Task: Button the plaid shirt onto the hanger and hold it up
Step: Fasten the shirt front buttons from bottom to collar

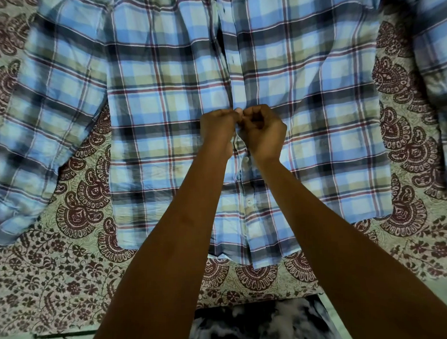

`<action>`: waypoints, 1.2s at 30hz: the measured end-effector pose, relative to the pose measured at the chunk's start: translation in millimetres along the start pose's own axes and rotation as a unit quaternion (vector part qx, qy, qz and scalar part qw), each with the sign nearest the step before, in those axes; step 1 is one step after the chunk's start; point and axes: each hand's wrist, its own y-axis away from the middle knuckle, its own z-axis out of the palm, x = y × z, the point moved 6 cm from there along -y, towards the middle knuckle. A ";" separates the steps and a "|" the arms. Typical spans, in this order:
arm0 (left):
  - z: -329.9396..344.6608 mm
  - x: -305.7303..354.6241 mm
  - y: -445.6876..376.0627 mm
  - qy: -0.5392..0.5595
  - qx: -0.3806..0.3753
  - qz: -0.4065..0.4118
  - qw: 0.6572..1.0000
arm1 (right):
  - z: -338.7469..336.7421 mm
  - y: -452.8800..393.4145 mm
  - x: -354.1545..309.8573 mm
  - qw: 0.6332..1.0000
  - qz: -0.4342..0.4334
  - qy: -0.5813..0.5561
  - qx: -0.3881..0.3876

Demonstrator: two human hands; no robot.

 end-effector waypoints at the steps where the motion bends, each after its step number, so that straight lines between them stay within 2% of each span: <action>1: 0.1 -0.3 -0.2 -0.001 0.002 -0.005 1.000 | 0.4 1.8 0.5 1.000 0.011 -0.018 0.009; 4: -1.9 -1.0 -3.7 -0.018 0.001 -0.009 1.000 | 1.1 6.0 4.8 0.997 0.020 -0.061 0.045; 8: -1.6 4.1 -6.0 -0.075 -0.005 0.005 0.997 | 3.0 8.6 8.2 0.993 0.049 -0.100 0.046; 12: -5.1 9.1 -8.3 -0.145 -0.028 0.082 0.986 | 1.7 -1.6 2.0 0.997 0.072 -0.033 0.014; 14: -7.2 16.9 -8.3 -0.229 -0.027 0.197 0.953 | 0.8 -9.7 0.7 0.993 0.111 -0.034 -0.018; 17: -3.3 29.6 2.3 -0.368 0.015 0.368 0.854 | -0.2 -16.3 -1.2 0.990 0.128 -0.039 -0.035; 19: -1.4 30.4 5.6 -0.394 0.044 0.404 0.824 | -0.4 -17.6 0.6 0.986 0.150 -0.050 -0.048; 20: -1.1 29.7 5.6 -0.397 0.051 0.408 0.821 | -0.8 -18.4 1.8 0.984 0.159 -0.052 -0.059; 21: -2.0 29.5 4.8 -0.389 0.051 0.405 0.826 | -1.1 -20.2 2.0 0.984 0.156 -0.042 -0.072; 23: -7.8 32.9 -1.0 -0.353 0.043 0.368 0.859 | -1.6 -25.7 -3.0 0.988 0.118 0.022 -0.097; 26: -17.8 47.0 -12.6 -0.273 0.038 0.288 0.917 | -4.9 -34.5 -23.5 0.988 0.015 0.122 -0.088; 28: -21.0 63.2 -15.8 -0.197 0.037 0.266 0.943 | -2.6 -41.1 -42.2 0.986 -0.045 0.138 -0.085; 31: -18.9 89.8 -22.1 -0.179 0.048 0.268 0.946 | 15.0 -50.7 -67.3 0.962 -0.117 0.217 -0.117; 33: -17.0 101.9 -28.7 -0.189 0.055 0.273 0.942 | 23.7 -59.8 -75.8 0.946 -0.136 0.274 -0.108; 36: -15.1 105.6 -42.5 -0.215 0.065 0.263 0.938 | 14.0 -73.4 -83.7 0.965 -0.105 0.236 -0.039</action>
